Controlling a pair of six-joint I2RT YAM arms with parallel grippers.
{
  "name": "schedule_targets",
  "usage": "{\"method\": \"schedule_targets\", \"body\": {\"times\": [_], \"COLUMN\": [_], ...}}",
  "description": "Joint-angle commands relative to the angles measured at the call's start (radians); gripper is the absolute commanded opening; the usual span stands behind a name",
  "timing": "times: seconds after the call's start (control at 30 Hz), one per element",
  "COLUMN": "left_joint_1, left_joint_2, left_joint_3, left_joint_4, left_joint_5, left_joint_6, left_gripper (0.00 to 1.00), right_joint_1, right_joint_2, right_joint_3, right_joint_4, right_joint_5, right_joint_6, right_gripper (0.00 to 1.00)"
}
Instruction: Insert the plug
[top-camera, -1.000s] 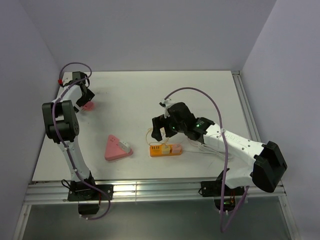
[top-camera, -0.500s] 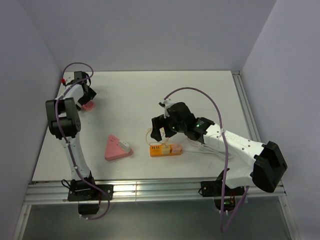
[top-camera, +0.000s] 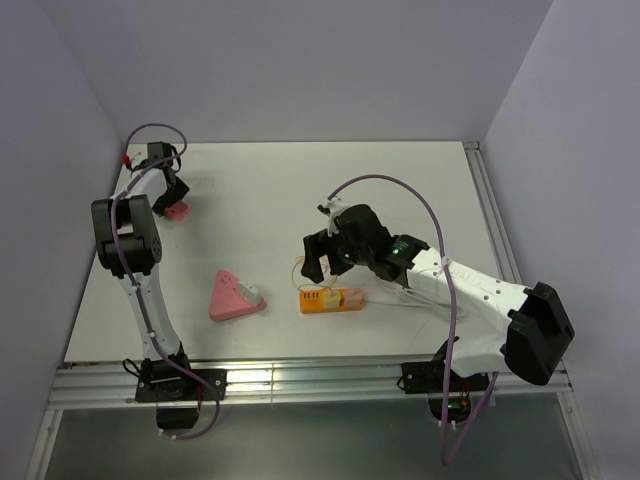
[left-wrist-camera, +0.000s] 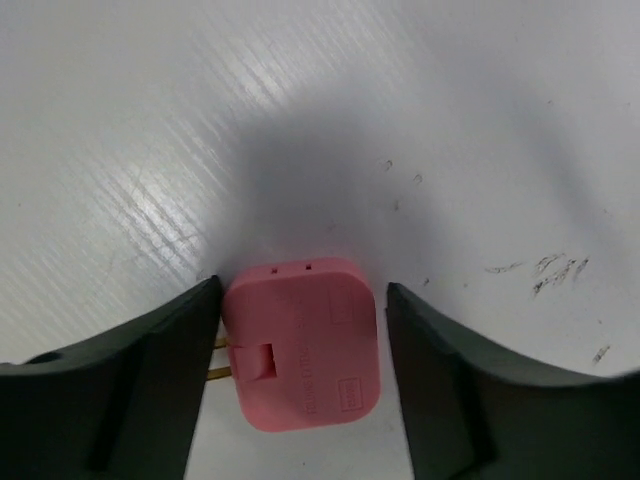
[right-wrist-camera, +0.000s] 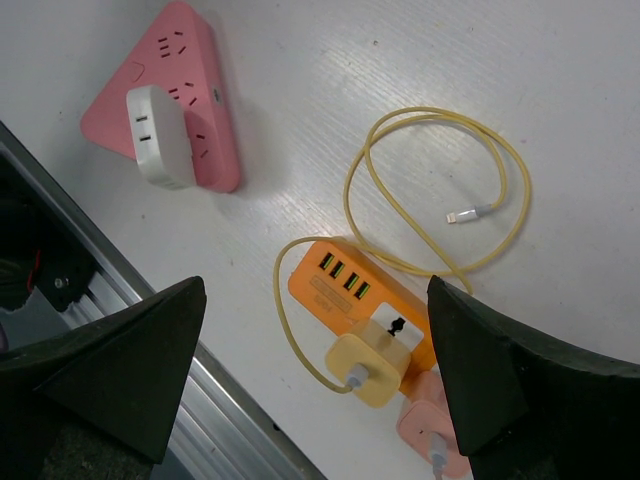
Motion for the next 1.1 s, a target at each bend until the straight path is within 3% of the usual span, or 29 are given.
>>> {"method": "schedule_targets", "body": {"times": [0.0,0.03,0.1,0.13,0.2,0.27,0.5,0.7,0.9,1.07], "left_joint_1": [0.004,0.003,0.007,0.007,0.006,0.006,-0.025,-0.112,-0.350,-0.546], "left_joint_2": [-0.009,-0.005,-0.005,-0.017,-0.041,-0.103,-0.455,-0.851,-1.162,-1.295], "left_joint_3": [-0.022,-0.020,-0.023,-0.033,-0.050,-0.086,-0.310,-0.509,-0.733,-0.823], "left_joint_4": [0.042,0.044,0.047,0.049,0.064,0.070,0.159,0.158,0.213,0.216], "left_joint_5": [0.054,0.068,0.089,0.109,0.135,0.182,0.322,0.445,0.425,0.297], "left_joint_6": [0.015,0.024,0.029,0.030,0.035,0.035,0.079,0.060,-0.149,-0.252], "left_gripper": [0.67,0.56,0.44,0.33,0.24,0.00,0.00,0.00,0.00,0.00], "right_joint_1": [-0.007,-0.006,-0.007,-0.007,-0.007,-0.007,-0.007,-0.007,-0.003,0.049], "right_joint_2": [-0.012,-0.019,-0.025,-0.026,-0.023,-0.019,0.027,0.053,0.087,0.104], "right_joint_3": [0.035,0.035,0.032,0.032,0.036,0.044,0.137,0.197,0.193,0.216], "right_joint_4": [0.021,0.020,0.018,0.015,0.012,0.009,-0.014,0.009,0.242,0.342], "right_joint_5": [-0.013,-0.016,-0.019,-0.019,-0.025,-0.034,-0.137,-0.209,-0.275,-0.187], "right_joint_6": [-0.001,0.000,0.003,0.006,0.008,0.014,0.037,0.072,0.201,0.253], "right_gripper": [0.98,0.98,0.98,0.98,0.97,0.97,0.96,0.96,0.94,0.92]}}
